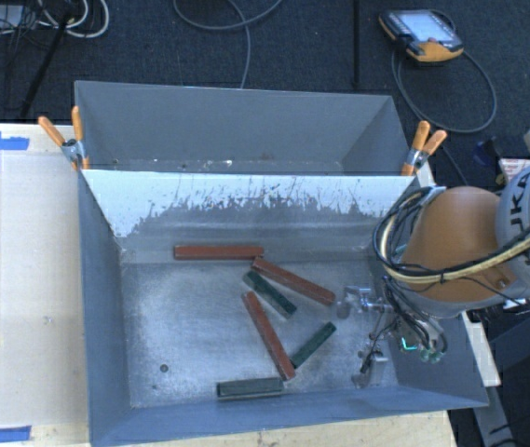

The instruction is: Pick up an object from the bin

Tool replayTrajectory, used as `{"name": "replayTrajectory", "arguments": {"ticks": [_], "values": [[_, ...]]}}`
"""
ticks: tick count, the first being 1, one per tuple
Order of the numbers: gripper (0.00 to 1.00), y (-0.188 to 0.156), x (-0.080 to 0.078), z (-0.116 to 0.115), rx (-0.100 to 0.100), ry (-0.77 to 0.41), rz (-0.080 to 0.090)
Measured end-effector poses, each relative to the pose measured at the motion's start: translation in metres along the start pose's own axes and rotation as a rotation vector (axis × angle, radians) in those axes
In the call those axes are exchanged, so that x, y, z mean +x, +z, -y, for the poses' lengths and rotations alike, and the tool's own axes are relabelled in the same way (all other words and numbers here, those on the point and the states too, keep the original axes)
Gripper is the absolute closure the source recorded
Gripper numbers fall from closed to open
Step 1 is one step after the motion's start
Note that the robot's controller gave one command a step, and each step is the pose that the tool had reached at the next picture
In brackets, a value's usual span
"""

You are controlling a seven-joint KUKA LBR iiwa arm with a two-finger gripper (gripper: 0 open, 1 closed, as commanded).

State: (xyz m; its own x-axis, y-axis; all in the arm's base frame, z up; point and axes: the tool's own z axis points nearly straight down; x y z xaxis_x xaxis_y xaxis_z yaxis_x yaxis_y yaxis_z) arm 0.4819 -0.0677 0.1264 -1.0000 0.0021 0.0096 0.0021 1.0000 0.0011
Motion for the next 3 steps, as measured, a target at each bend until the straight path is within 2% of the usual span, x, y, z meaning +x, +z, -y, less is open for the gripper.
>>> {"name": "replayTrajectory", "arguments": {"ticks": [1,2,3], "values": [[0.00,-0.004,-0.002,0.000,0.001,-0.003,0.007],[0.00,0.013,-0.012,-0.014,0.004,-0.052,0.013],[0.00,0.052,-0.025,-0.032,0.001,-0.285,0.008]]}}
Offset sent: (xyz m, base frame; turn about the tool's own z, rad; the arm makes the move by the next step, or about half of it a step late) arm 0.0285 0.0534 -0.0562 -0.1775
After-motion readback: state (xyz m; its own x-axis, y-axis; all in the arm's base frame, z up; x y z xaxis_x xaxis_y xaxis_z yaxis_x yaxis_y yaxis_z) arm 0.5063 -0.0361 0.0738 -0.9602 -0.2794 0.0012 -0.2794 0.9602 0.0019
